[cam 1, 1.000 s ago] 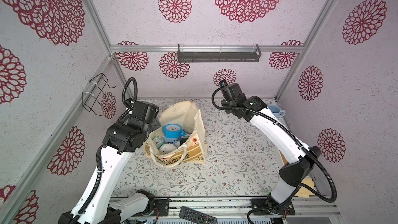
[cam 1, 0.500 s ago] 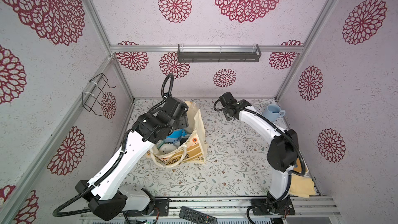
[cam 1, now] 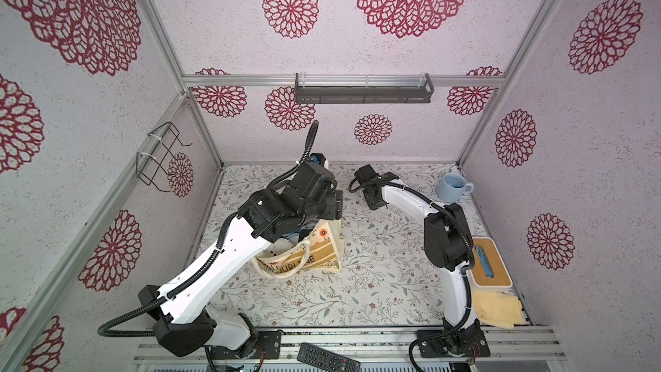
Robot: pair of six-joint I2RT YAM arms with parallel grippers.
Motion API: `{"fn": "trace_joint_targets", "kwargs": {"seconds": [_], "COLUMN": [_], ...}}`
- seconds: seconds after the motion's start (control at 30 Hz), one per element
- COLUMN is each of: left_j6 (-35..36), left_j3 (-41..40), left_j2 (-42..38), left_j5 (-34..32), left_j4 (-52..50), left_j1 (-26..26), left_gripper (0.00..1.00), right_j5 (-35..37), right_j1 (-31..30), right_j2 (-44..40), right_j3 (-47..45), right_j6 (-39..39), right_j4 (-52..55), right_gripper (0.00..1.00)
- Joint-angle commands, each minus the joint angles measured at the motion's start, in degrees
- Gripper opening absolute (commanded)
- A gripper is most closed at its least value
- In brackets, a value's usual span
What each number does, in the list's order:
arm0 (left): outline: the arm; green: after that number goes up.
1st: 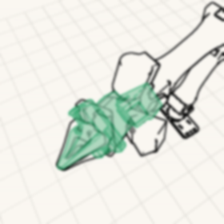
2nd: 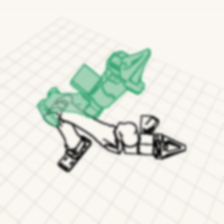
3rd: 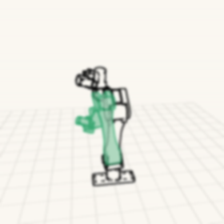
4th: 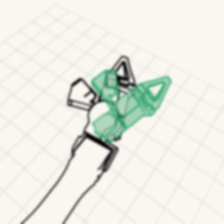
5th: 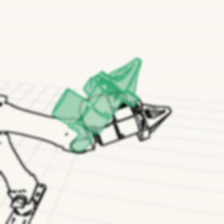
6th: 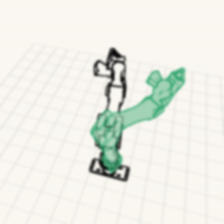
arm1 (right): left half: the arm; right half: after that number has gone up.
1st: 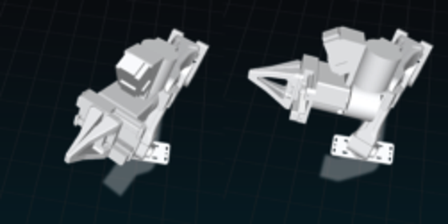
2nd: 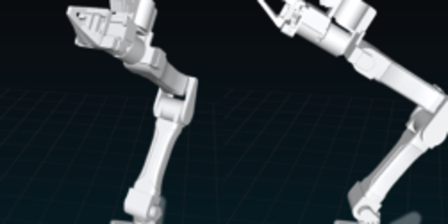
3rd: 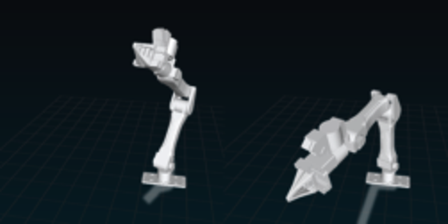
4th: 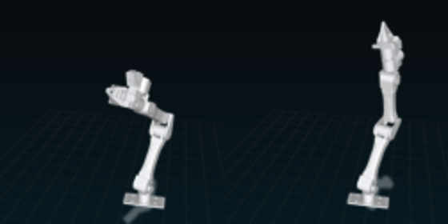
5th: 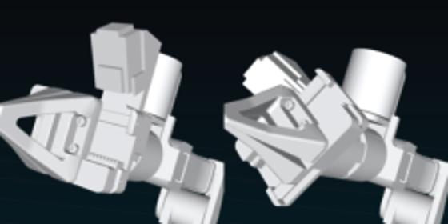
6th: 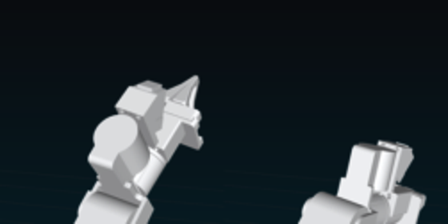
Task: Take the alarm clock out of the canvas bag
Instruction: Place the alarm at the center of the board.
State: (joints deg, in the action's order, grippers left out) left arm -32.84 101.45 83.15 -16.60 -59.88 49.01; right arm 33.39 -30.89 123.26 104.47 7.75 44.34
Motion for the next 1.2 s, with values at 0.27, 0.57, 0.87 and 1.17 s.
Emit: {"fn": "trace_joint_targets", "kwargs": {"seconds": [0.27, 0.57, 0.87, 1.17], "left_j6": [2.73, 1.58, -3.54, -8.20], "left_j3": [3.07, 2.22, 2.24, 1.08], "left_j2": [5.17, 4.33, 3.29, 1.79], "left_j5": [-5.54, -9.61, -15.58, -15.86], "left_j4": [1.25, -0.20, -4.29, -8.42], "left_j1": [4.16, 4.16, 4.07, 3.98], "left_gripper": [0.74, 0.74, 0.75, 0.75], "right_j5": [1.46, -3.11, -7.14, -9.00], "right_j1": [-0.57, -1.85, -2.33, -3.11], "right_j2": [2.28, 3.87, 6.21, 4.73], "right_j3": [1.72, 2.51, 4.94, 5.57], "right_j6": [2.01, 1.64, 2.20, -0.56], "right_j4": [-0.73, -2.85, -2.55, -2.25], "right_gripper": [0.66, 0.73, 0.76, 0.89]}}
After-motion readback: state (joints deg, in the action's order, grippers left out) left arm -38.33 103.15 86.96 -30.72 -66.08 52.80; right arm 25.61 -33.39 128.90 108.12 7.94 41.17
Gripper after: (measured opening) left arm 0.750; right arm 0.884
